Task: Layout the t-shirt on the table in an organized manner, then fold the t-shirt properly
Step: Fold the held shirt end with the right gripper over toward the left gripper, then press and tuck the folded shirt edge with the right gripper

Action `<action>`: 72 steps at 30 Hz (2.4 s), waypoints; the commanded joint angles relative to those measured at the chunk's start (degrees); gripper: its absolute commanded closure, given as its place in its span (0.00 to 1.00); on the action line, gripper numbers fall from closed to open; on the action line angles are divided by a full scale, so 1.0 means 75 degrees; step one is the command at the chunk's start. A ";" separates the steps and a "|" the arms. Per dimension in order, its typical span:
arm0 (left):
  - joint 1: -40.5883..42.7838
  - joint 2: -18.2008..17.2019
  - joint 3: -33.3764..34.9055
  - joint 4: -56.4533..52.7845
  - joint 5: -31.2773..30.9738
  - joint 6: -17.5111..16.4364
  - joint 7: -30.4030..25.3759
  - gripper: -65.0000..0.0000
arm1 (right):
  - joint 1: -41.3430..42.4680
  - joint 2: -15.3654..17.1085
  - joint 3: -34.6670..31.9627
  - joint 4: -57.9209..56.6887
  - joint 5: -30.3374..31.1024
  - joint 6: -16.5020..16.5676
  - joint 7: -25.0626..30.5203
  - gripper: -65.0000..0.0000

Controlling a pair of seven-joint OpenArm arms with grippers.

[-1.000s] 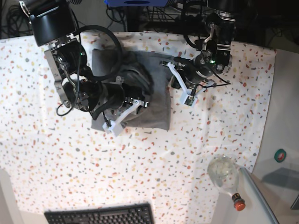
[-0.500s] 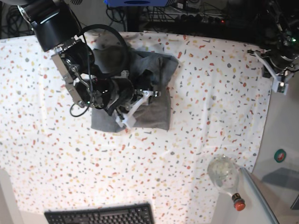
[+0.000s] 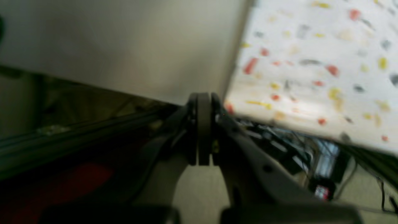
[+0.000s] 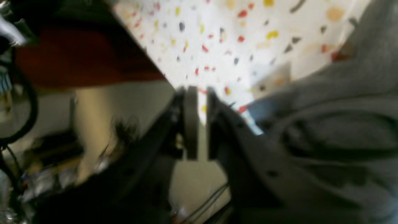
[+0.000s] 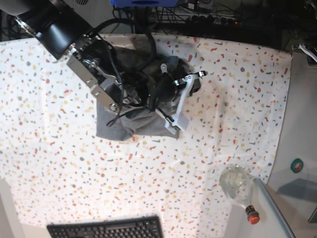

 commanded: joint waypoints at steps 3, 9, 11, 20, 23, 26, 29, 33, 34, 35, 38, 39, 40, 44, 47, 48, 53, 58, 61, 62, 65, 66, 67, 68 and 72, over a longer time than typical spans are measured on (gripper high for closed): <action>-0.0001 -0.0156 -0.0068 0.0099 -0.0056 0.0051 -0.0150 1.00 | -0.0428 0.0636 0.1200 0.0909 0.0003 -0.0034 0.0283 1.00; -0.0001 -0.0132 -0.0068 0.0099 -0.0056 0.0051 -0.0150 1.00 | -0.1787 0.1082 0.4435 0.1425 -0.0009 -0.0022 0.0951 1.00; -0.0013 -0.0132 -0.0068 0.0099 -0.0056 0.0051 -0.0150 1.00 | -0.1858 0.1246 0.5009 0.1366 -0.0009 -0.0011 0.0939 1.00; -0.0212 -0.0003 -0.0045 0.0099 -0.0045 0.0051 -0.0150 1.00 | -0.1471 0.1199 0.4365 -0.0169 0.0003 0.0013 0.0939 1.00; -0.0212 -0.0003 -0.0045 0.0099 -0.0045 0.0051 -0.0150 1.00 | -0.1248 0.1012 0.3814 -0.0286 0.0003 0.0013 0.0963 1.00; -0.0212 0.0032 -0.0033 0.0099 -0.0045 0.0051 -0.0150 1.00 | -0.0791 0.0754 0.3380 -0.0966 0.0003 0.0013 0.0974 1.00; -0.0200 0.0044 -0.0033 0.0099 -0.0045 0.0051 -0.0150 1.00 | -0.0334 0.0449 0.2982 -0.1494 0.0003 0.0013 0.0974 1.00; -0.0236 0.0102 -0.0021 0.0099 -0.0045 0.0051 -0.0150 1.00 | 0.0135 -0.0090 0.2349 -0.1623 0.0003 0.0013 0.0963 1.00; -0.0247 0.0138 -0.0021 0.0111 -0.0045 0.0051 -0.0150 1.00 | 0.0276 -0.0208 0.2185 -0.1728 -0.0009 0.0013 0.0974 1.00; -0.0247 0.0138 -0.0021 0.0123 -0.0045 0.0051 -0.0150 1.00 | 0.0428 -0.0325 0.1974 -0.1892 -0.0009 0.0013 0.0986 1.00; -0.0259 0.0149 -0.0010 0.0111 -0.0045 0.0051 -0.0150 1.00 | 0.0967 -0.0700 0.1470 -0.2631 -0.0009 0.0013 0.0998 1.00; -0.0259 0.0149 -0.0010 0.0111 -0.0045 0.0051 -0.0150 1.00 | 0.1120 -0.0782 0.1364 -0.2842 -0.0009 0.0013 0.0998 1.00; -0.0259 0.0149 -0.0010 0.0111 -0.0045 0.0051 -0.0150 1.00 | 0.1249 -0.0852 0.1270 -0.2971 -0.0009 0.0013 0.0998 1.00; -0.0224 0.0149 -0.0010 0.0099 -0.0045 0.0051 -0.0150 1.00 | 0.1190 -0.0805 0.1212 -0.2162 0.0026 0.0001 0.0892 1.00; -0.0200 0.0149 -0.0010 0.0099 -0.0045 0.0051 -0.0150 1.00 | 0.0815 -0.0336 0.1329 -0.0919 0.0014 -0.0022 0.0353 1.00; -0.0200 0.0149 -0.0010 0.0099 -0.0045 0.0051 -0.0150 1.00 | 0.0663 -0.0208 0.1341 -0.0591 0.0014 -0.0022 0.0084 1.00; -0.0271 0.0149 -0.0010 0.0099 -0.0045 0.0051 -0.0150 1.00 | -0.0076 -0.0043 0.1270 -0.0439 -0.0009 -0.0022 -0.0256 1.00; -0.0423 0.0149 0.0002 0.0087 0.0014 0.0051 -0.0150 1.00 | -0.0123 -0.0008 0.0567 -0.1084 -0.0021 -0.0022 0.0025 1.00; -0.0435 0.0138 0.0002 0.0087 0.0014 0.0051 -0.0150 1.00 | -0.0099 -0.0032 0.0157 -0.1259 -0.0021 -0.0022 0.0189 1.00; -0.0447 0.0138 0.0002 0.0087 0.0014 0.0051 -0.0150 1.00 | -0.0076 -0.0043 0.0016 -0.1341 -0.0021 -0.0022 0.0201 1.00; -0.0447 0.0138 0.0002 0.0087 0.0014 0.0051 -0.0150 1.00 | -0.0029 -0.0043 -0.0265 -0.1482 -0.0021 -0.0022 0.0236 1.00; -0.0447 0.0138 0.0002 0.0087 0.0014 0.0051 -0.0150 1.00 | 0.0041 -0.0055 -0.0347 -0.1506 -0.0021 -0.0022 0.0224 1.00; -0.0435 0.0138 0.0002 0.0087 0.0014 0.0051 -0.0150 1.00 | 0.0088 -0.0055 -0.0511 -0.1552 -0.0021 -0.0022 0.0224 1.00; -0.0435 0.0138 0.0002 0.0087 0.0014 0.0051 -0.0150 1.00 | 0.0135 -0.0067 -0.0687 -0.1576 -0.0021 -0.0022 0.0224 1.00; -0.0423 0.0114 0.0377 0.0087 0.0014 0.0051 -0.0150 1.00 | 0.0686 -0.0372 -0.1812 -0.1986 -0.0021 -0.0022 0.0236 1.00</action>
